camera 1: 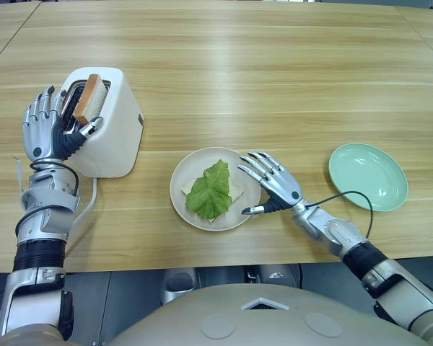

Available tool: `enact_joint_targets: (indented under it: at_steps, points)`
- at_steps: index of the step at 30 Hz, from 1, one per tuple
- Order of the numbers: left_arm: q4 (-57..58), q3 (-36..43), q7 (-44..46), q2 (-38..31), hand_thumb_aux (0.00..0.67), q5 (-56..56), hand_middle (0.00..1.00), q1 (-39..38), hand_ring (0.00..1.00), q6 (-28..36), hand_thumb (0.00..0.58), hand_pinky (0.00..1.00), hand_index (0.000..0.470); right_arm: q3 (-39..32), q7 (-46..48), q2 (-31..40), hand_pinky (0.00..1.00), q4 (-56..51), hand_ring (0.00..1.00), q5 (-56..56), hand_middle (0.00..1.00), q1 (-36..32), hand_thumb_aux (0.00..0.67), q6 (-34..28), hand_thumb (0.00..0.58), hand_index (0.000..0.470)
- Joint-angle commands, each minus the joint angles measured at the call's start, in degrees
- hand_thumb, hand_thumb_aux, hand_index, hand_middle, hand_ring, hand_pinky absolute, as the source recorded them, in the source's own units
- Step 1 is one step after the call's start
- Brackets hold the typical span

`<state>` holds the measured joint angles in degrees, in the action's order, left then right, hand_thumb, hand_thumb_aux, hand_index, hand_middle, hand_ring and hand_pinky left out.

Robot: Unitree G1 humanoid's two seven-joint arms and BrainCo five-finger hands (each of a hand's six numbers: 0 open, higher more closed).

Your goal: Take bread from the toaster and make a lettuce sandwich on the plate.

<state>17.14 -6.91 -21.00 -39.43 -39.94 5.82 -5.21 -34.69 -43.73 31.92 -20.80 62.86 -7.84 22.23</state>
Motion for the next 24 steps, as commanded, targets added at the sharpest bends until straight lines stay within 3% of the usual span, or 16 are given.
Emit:
enact_joint_targets:
  at_steps: [1,2,3,5,6,7,12,16,24]
  points:
    - [-0.5,3.4,3.6,-0.1,0.363,-0.1,0.00,-0.7,0.00,0.0,0.458,0.00,0.249,2.0,1.2,1.1,0.00,4.4,0.00,-0.6,0.00,1.2,0.000,-0.8,0.000,0.000]
    - [-0.6,3.6,3.8,-0.2,0.670,-0.1,0.00,-0.6,0.00,-0.1,0.580,0.00,0.460,2.5,1.2,1.2,0.00,5.5,0.00,-0.8,0.00,1.4,0.000,-1.0,0.000,0.000]
    - [-1.1,3.7,3.8,-0.3,0.670,-0.1,0.00,-0.7,0.00,-0.1,0.580,0.00,0.460,2.9,1.1,1.1,0.00,6.4,0.00,-0.9,0.00,1.6,0.000,-1.0,0.000,0.000]
    - [-2.2,3.3,3.4,-0.3,0.670,0.2,0.33,-0.8,0.33,-0.2,0.580,0.33,0.460,3.4,1.1,0.7,0.00,8.1,0.00,-1.0,0.00,1.9,0.000,-1.1,0.000,0.000]
    - [-2.5,3.0,3.3,-0.4,0.670,0.4,0.70,-0.7,0.70,-0.4,0.580,0.70,0.460,3.6,1.0,0.5,0.00,8.7,0.00,-0.8,0.00,2.2,0.000,-1.1,0.000,0.000]
    - [-2.5,2.7,3.2,-0.5,0.670,0.8,1.00,-0.5,1.00,-0.6,0.580,1.00,0.460,3.8,0.9,0.3,0.00,9.1,0.00,-0.8,0.00,2.4,0.000,-1.1,0.000,0.000]
    - [-2.4,1.1,2.2,-0.6,0.670,3.3,1.00,0.2,1.00,-1.9,0.580,1.00,0.460,5.0,0.0,-0.6,0.00,10.4,0.00,-0.8,0.00,2.7,0.000,-1.2,0.000,0.000]
    - [-4.9,-3.1,-3.6,0.8,0.670,6.3,1.00,2.0,1.00,-4.3,0.580,1.00,0.460,5.7,-1.2,-1.3,0.00,10.6,0.00,-0.5,0.00,3.1,0.000,-1.8,0.000,0.000]
    - [-10.1,-10.6,-15.2,5.1,0.670,13.6,1.00,7.7,1.00,-17.9,0.580,1.00,0.460,6.5,-3.3,-2.9,0.00,9.6,0.00,-0.2,0.00,2.6,0.000,-2.8,0.000,0.000]
